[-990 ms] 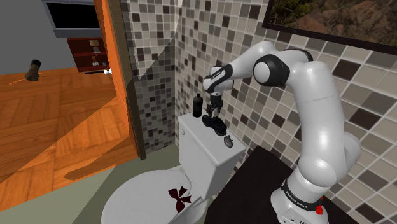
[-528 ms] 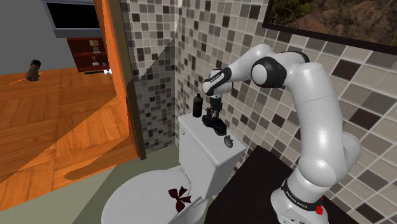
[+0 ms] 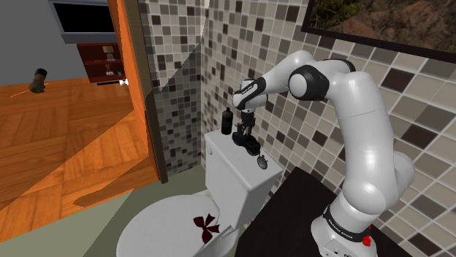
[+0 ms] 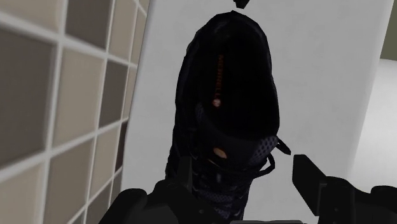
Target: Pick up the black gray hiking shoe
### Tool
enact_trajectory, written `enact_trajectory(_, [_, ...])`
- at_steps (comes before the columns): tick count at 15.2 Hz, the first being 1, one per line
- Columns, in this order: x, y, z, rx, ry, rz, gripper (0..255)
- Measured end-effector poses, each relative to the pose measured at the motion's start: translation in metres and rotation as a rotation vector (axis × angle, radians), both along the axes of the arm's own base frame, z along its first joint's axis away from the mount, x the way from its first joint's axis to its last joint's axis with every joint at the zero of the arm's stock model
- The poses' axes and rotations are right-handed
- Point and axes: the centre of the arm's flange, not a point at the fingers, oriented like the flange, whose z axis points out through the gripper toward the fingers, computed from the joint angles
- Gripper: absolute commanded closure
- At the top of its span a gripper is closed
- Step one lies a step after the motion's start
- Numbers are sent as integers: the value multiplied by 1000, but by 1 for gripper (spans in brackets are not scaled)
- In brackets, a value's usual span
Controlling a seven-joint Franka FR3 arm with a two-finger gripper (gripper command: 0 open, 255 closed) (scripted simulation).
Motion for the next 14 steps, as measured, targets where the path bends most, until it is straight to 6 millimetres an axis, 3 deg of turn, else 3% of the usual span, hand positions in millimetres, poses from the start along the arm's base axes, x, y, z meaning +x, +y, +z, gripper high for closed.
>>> enact_trajectory(14, [0, -1, 68, 0, 2, 0, 255])
